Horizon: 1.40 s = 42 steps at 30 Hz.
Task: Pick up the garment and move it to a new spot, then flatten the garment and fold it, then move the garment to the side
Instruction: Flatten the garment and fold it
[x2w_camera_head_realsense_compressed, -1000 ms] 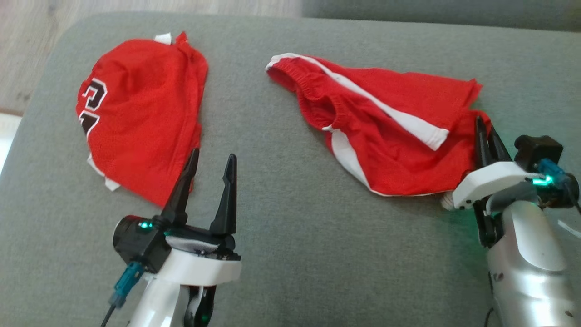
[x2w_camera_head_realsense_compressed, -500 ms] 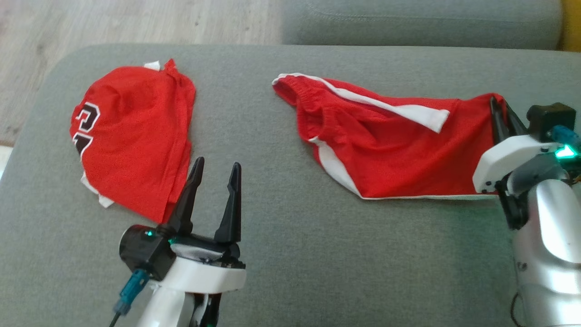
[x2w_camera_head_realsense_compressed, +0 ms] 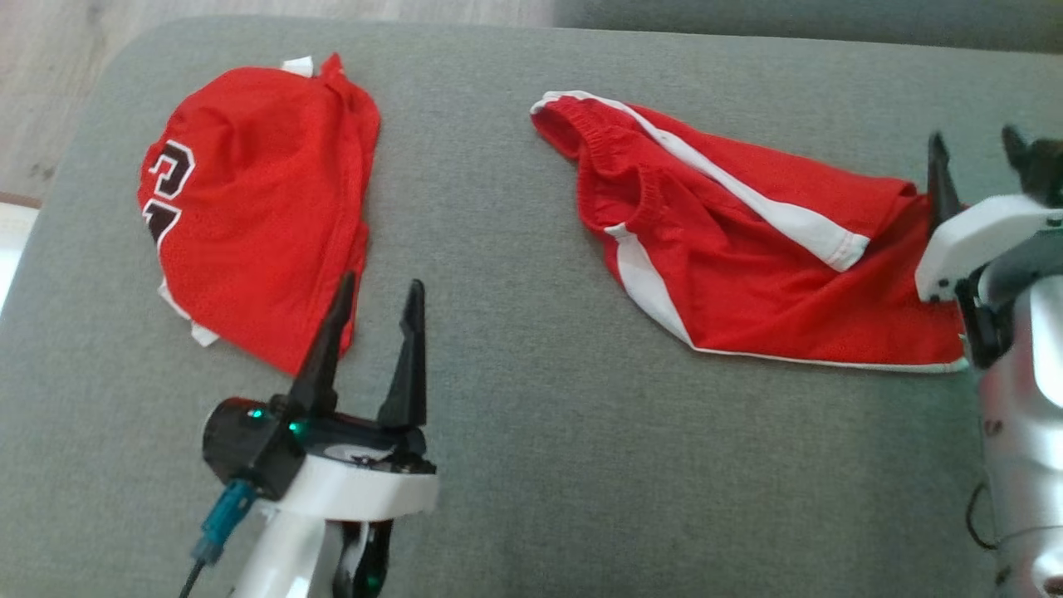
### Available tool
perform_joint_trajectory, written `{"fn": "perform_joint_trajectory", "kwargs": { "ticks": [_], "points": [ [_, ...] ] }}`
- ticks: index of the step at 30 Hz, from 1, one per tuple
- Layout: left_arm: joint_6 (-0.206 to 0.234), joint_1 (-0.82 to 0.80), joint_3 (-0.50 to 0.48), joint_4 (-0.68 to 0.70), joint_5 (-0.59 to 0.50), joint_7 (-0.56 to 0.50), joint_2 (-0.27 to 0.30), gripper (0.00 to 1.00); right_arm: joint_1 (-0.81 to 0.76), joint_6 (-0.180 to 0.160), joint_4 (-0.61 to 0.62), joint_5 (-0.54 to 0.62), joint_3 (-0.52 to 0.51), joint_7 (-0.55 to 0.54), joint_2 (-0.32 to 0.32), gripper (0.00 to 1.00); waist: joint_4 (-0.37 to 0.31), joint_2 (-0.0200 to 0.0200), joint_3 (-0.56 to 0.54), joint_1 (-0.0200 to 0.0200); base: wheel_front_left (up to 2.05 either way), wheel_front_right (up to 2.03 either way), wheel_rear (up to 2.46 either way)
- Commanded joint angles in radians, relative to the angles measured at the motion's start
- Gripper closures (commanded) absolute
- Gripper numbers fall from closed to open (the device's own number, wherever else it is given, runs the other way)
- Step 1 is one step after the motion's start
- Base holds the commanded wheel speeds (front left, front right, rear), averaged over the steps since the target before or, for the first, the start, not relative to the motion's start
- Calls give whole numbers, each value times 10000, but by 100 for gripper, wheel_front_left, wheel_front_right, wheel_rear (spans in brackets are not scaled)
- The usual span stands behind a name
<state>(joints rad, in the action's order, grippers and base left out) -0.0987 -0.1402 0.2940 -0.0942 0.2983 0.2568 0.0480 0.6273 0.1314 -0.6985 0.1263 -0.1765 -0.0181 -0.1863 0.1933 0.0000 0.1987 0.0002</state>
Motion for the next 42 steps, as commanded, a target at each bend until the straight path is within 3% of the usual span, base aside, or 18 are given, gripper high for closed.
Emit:
{"fn": "perform_joint_trajectory", "kwargs": {
  "ticks": [1, 9, 22, 28, 35, 42],
  "points": [
    [-38, -343, -409, 328, -91, 49, 22, 0, 292, -7, 337, 68, 77, 487, 192, 0, -178, 0, -65, -2, 0, 0, 0],
    [-84, -155, -831, 442, -223, 49, 22, 0, -716, -7, 1599, -723, 608, 2469, 1061, 0, -1196, 0, -533, -2, 0, 0, 0],
    [-176, 157, -1126, 510, -263, 49, 22, 0, -4415, -7, 4801, -2421, 1730, 2794, 1357, 0, -2398, 0, -829, -2, 0, 0, 0],
    [-217, 293, -1257, 357, -330, 49, 22, 0, -4998, -7, 4976, -2296, 2166, 2796, 1358, 0, -2686, 0, -758, -2, 0, 0, 0],
    [-281, 66, -1338, 212, -588, 49, 22, 0, -4635, -7, 5219, -2368, 1924, 2798, 1359, 0, -2971, 0, -384, -2, 0, 0, 0],
    [-315, -936, -4, -519, -1243, 49, 570, 0, -4508, -7, 5282, -2674, 2017, 2798, 1360, 0, -3169, 0, 143, -2, 0, 0, 0]
  ]
}}
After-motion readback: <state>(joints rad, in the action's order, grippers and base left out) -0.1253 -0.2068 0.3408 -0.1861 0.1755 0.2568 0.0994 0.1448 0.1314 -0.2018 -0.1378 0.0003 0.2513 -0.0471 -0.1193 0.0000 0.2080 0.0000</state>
